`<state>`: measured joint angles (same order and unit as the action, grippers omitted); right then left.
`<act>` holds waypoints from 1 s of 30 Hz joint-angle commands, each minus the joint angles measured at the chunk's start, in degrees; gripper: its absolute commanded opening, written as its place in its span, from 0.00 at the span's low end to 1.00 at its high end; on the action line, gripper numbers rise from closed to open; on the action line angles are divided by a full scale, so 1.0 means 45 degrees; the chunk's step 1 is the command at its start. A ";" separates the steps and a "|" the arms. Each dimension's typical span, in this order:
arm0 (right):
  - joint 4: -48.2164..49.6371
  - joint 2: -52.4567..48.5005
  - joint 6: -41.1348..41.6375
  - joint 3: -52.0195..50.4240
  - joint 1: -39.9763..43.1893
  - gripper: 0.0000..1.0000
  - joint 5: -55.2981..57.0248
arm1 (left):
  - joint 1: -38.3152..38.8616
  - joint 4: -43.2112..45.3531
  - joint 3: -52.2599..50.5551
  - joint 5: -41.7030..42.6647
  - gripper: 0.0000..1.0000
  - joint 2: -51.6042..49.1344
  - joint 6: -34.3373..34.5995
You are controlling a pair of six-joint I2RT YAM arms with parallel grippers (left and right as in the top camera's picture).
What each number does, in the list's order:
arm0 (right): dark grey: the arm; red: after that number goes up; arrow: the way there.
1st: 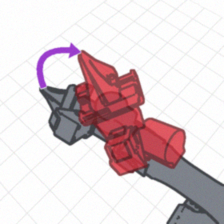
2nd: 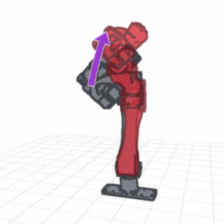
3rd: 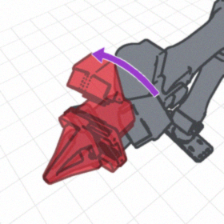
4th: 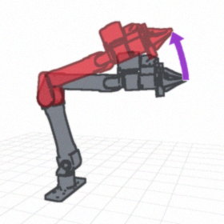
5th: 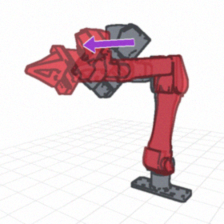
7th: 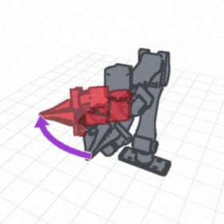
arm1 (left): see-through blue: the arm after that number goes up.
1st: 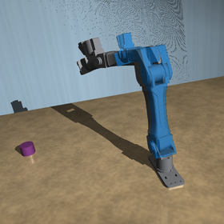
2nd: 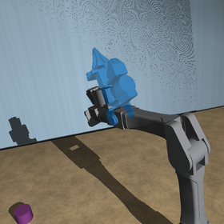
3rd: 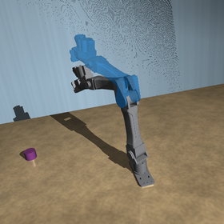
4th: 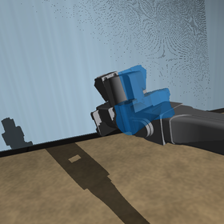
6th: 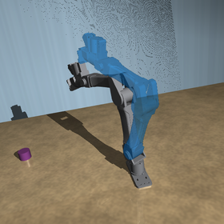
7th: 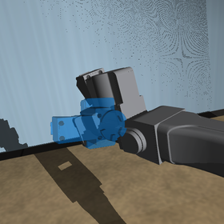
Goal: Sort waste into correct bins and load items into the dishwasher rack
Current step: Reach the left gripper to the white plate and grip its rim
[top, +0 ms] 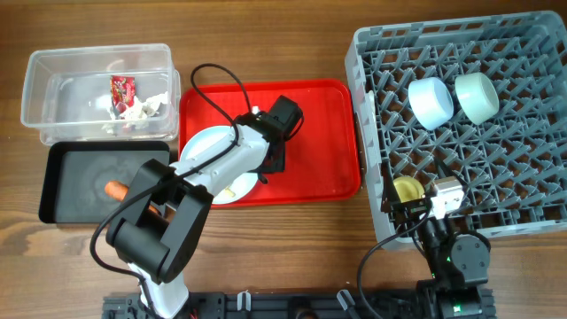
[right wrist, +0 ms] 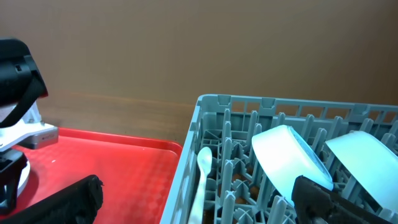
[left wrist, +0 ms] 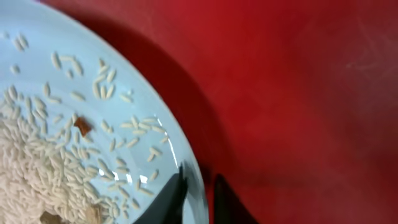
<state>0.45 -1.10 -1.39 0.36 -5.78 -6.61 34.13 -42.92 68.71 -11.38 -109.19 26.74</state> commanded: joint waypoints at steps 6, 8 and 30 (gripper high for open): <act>0.0029 0.0068 0.0005 -0.0015 0.0039 1.00 -0.0233 | 0.0194 0.0253 -0.0058 -0.0831 0.04 -0.0529 -0.0282; 0.0029 0.0068 0.0010 -0.0015 0.0039 1.00 -0.0233 | 0.0311 0.0189 -0.0015 -0.0831 0.04 -0.0515 -0.0277; 0.0029 0.0068 0.0000 -0.0015 0.0039 0.99 -0.0233 | 0.1807 -0.4639 0.2511 -0.3128 0.04 0.1749 0.0835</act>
<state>0.47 -1.10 -1.39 0.36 -5.78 -6.61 43.20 -62.65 78.72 -22.44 -105.80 29.52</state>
